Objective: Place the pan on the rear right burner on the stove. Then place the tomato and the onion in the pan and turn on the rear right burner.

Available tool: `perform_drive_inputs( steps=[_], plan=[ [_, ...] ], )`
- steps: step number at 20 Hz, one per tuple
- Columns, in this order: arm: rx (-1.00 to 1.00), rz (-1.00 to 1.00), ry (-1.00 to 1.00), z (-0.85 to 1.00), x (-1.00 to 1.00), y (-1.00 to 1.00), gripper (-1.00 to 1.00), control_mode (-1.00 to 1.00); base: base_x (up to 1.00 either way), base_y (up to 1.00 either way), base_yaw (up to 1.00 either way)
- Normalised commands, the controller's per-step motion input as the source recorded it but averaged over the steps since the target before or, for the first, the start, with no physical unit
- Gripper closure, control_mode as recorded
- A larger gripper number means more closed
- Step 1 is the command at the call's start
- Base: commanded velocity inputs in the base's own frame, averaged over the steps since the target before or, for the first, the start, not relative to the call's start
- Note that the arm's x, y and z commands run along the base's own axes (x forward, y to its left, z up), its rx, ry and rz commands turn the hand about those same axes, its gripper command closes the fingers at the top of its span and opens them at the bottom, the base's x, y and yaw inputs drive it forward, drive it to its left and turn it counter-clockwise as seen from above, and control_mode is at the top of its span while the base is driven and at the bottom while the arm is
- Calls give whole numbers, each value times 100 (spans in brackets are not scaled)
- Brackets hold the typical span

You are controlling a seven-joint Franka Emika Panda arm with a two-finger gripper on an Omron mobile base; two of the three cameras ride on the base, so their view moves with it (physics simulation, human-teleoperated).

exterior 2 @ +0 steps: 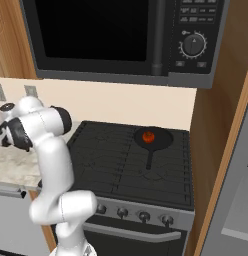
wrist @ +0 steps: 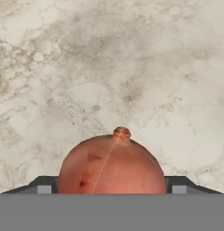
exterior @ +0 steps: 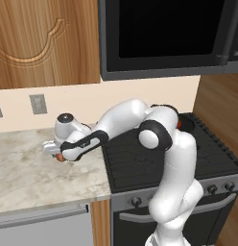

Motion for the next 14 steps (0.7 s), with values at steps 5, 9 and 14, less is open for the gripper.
perform_drive_inputs(
  steps=[5,9,14],
  plan=[
    [3,-2,-2,3,-47,-54,100,-100,0,0,0],
    [4,-4,-3,6,-54,-60,100,-100,0,0,0],
    [3,-4,-3,11,-40,-59,100,-100,0,0,0]
  ],
)
